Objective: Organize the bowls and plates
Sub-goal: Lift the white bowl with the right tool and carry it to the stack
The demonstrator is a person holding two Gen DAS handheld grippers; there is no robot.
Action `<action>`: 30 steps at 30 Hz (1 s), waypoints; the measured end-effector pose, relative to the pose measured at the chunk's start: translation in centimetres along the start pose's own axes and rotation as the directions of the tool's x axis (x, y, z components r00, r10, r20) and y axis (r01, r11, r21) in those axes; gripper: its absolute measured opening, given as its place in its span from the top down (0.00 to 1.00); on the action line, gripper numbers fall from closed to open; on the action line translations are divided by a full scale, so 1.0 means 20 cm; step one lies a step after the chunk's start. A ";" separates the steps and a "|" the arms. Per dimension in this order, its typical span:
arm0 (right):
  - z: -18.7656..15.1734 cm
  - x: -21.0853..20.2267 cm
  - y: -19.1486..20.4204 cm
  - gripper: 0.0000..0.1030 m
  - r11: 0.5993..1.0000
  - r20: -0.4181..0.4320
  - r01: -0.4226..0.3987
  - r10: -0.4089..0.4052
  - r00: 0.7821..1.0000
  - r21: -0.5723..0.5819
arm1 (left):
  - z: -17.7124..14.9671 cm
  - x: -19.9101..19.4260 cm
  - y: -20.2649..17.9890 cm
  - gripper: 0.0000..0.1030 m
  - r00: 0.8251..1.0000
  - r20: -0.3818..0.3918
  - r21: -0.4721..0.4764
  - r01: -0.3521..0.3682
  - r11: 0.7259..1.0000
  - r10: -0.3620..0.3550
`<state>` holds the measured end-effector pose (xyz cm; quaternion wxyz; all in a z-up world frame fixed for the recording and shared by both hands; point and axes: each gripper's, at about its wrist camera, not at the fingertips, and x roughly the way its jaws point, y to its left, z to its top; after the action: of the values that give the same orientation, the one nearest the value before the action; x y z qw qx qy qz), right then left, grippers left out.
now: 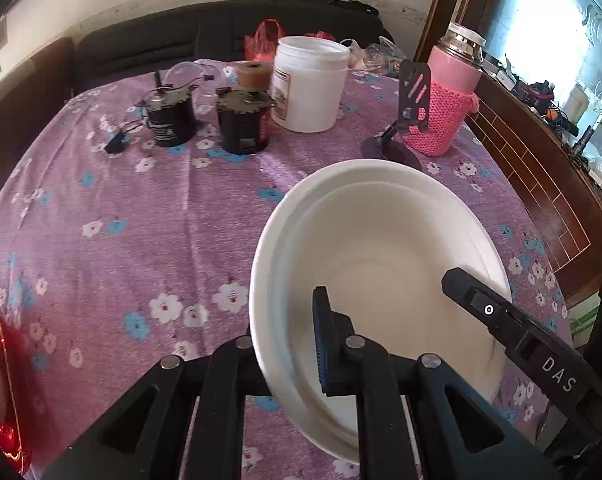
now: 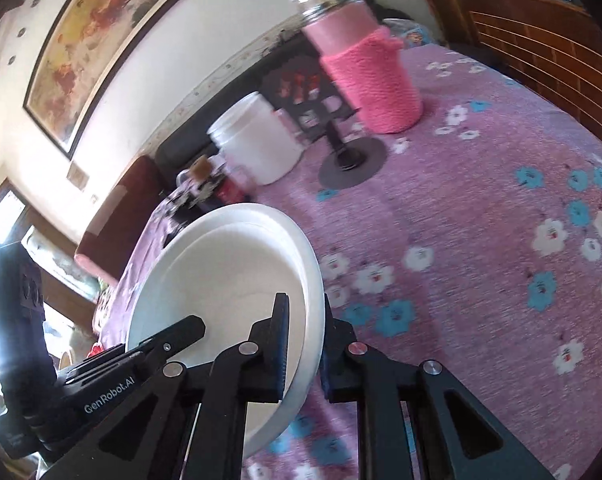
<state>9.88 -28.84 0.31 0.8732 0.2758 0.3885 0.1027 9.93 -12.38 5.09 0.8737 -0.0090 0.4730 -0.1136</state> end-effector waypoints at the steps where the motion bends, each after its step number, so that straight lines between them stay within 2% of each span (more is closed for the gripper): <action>1: -0.01 0.00 0.04 0.87 1.000 -0.003 -0.004 0.004 1.000 -0.023 | -0.02 -0.03 0.03 0.89 1.000 0.011 -0.003 -0.012 1.000 0.012; 10: -0.18 0.03 0.39 0.87 0.980 -0.061 -0.052 0.041 0.997 -0.192 | -0.20 -0.29 0.32 0.89 0.997 0.049 -0.107 -0.058 0.993 0.064; 16: -0.38 0.00 0.55 0.86 0.974 -0.139 -0.060 0.030 0.990 -0.218 | -0.35 -0.45 0.46 0.89 0.994 0.071 -0.149 -0.069 0.986 0.080; 24: -0.64 -0.12 0.62 0.86 0.977 -0.187 -0.066 0.027 0.982 -0.203 | -0.62 -0.62 0.56 0.89 0.994 0.104 -0.191 -0.015 0.982 0.035; 30: -0.79 -0.16 0.63 0.86 0.979 -0.205 -0.034 -0.008 0.979 -0.202 | -0.75 -0.63 0.59 0.89 0.997 0.080 -0.212 0.006 0.977 0.011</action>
<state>-3.55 -13.33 0.72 0.8515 0.1750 0.4619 0.1759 -6.95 3.03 5.77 0.8863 -0.1060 0.4467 -0.0610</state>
